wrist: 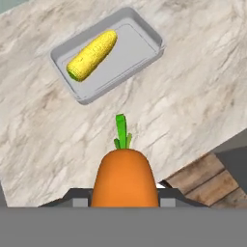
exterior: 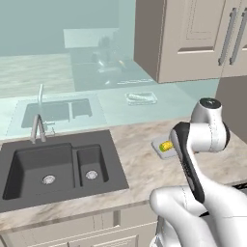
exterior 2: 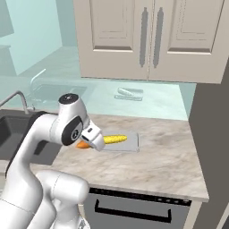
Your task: Take the carrot and corn out of the freezer and place them in the tupperware container on the counter. Then put the tupperware containing the vegetables back in the freezer.
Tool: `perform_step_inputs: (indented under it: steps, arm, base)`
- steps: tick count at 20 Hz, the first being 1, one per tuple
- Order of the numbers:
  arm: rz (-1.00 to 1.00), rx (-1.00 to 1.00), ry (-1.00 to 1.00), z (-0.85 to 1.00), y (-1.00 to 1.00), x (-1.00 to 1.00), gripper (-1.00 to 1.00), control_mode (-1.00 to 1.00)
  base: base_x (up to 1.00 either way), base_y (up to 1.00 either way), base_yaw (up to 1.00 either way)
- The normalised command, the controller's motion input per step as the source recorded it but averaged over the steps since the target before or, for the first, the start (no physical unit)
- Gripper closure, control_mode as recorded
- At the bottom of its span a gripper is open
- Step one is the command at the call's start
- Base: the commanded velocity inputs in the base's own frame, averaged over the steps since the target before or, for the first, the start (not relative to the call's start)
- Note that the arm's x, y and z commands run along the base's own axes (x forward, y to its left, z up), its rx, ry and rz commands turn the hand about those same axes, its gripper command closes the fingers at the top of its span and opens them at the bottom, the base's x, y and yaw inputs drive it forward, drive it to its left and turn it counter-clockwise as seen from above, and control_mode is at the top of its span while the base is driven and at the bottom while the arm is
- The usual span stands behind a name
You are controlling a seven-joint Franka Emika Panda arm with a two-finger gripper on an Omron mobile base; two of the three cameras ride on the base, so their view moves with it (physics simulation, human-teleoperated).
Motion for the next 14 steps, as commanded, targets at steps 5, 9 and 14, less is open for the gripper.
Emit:
perform_step_inputs:
  steps: [5,9,14]
  arm:
    - [-0.19,0.0,0.08,-0.03,-0.25,0.36,1.0,-1.0]
    - [-0.16,0.0,0.11,-0.07,-0.16,0.47,1.0,-1.0]
    - [-0.03,0.01,0.01,-0.15,-0.11,0.36,1.0,-1.0]
  base:
    - [0.0,0.0,0.0]
    - [0.0,0.0,0.0]
    - [0.0,0.0,0.0]
